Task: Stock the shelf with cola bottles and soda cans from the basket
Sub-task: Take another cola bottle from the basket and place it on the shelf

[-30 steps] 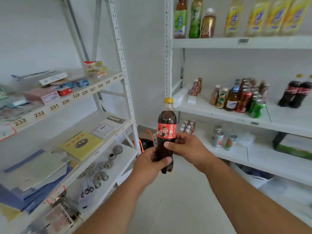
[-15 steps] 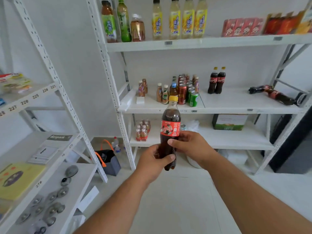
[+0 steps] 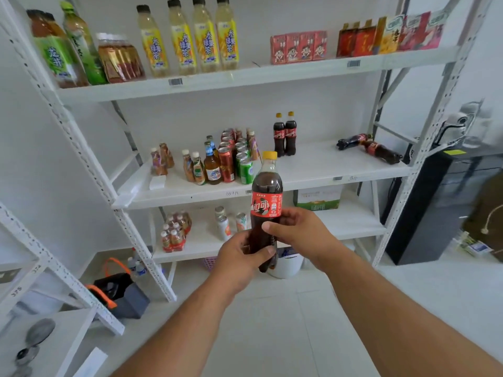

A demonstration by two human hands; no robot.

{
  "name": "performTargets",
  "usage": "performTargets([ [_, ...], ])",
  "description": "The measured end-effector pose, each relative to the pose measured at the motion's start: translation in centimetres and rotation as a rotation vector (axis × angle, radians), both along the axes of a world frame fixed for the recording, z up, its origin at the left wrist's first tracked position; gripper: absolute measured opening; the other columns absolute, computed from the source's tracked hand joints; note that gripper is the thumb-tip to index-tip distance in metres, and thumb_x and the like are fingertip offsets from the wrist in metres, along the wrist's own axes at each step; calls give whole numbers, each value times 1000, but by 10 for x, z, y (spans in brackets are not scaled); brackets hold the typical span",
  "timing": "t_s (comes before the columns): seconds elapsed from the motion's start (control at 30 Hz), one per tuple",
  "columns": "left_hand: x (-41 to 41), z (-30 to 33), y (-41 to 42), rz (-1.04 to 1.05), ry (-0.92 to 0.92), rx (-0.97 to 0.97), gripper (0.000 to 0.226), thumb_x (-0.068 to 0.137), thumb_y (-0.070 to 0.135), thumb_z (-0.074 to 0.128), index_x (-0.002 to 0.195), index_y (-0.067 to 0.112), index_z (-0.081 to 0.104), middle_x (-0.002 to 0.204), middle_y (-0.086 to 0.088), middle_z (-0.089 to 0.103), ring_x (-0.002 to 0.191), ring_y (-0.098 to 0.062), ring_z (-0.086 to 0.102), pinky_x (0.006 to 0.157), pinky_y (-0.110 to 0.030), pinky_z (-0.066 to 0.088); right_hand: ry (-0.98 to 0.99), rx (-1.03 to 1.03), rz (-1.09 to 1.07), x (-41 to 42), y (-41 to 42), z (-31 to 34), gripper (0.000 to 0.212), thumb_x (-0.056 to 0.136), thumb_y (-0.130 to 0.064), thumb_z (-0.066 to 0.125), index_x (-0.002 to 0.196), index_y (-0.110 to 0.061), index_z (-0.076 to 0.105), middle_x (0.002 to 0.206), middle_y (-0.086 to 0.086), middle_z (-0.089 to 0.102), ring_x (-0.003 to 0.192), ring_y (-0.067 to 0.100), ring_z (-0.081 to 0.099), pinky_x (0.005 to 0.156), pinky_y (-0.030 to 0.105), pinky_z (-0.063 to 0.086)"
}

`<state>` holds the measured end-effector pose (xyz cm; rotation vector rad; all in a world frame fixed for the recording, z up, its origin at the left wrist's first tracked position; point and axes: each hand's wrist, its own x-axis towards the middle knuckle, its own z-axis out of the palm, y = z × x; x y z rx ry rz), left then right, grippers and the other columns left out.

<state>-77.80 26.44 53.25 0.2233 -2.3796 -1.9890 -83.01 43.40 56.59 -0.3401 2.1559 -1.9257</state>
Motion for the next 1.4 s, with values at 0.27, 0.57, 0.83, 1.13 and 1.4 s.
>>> performTargets([
  [0.27,-71,-3,64,-47,-25,-22,33,85,21,86,114,29,74,106,10,80,101,-7,75,93,-32,58,8,-7,-31,-65,70,-6,26,91,-17,81,116,-19,78,104,-1,82,102,18,78,96,36,60],
  [0.57,-162,-20,80,-60,-34,-16,33,84,19,86,112,30,73,102,14,80,95,-1,75,86,-26,58,4,10,-75,-153,84,-23,27,91,-18,80,118,-21,77,108,-1,82,106,17,77,107,47,55],
  [0.83,-251,-20,70,-105,-27,-17,21,86,16,83,103,22,72,87,1,81,73,-16,73,83,-45,59,4,76,-115,-235,71,-19,26,92,-23,79,118,-24,77,107,-5,81,107,16,76,108,47,54],
  [1.13,-333,-30,80,-97,-47,-15,24,86,20,84,106,27,73,95,7,81,89,-22,77,90,-42,60,-21,86,-103,-318,81,-27,27,93,-20,78,119,-21,76,106,-3,81,105,16,76,107,45,55],
  [1.4,-410,-21,129,-67,-40,-12,17,91,9,77,105,16,70,88,-5,80,71,-22,70,72,-31,56,46,110,-57,-406,127,-31,23,94,-23,77,116,-23,77,104,-6,81,102,15,76,102,43,57],
])
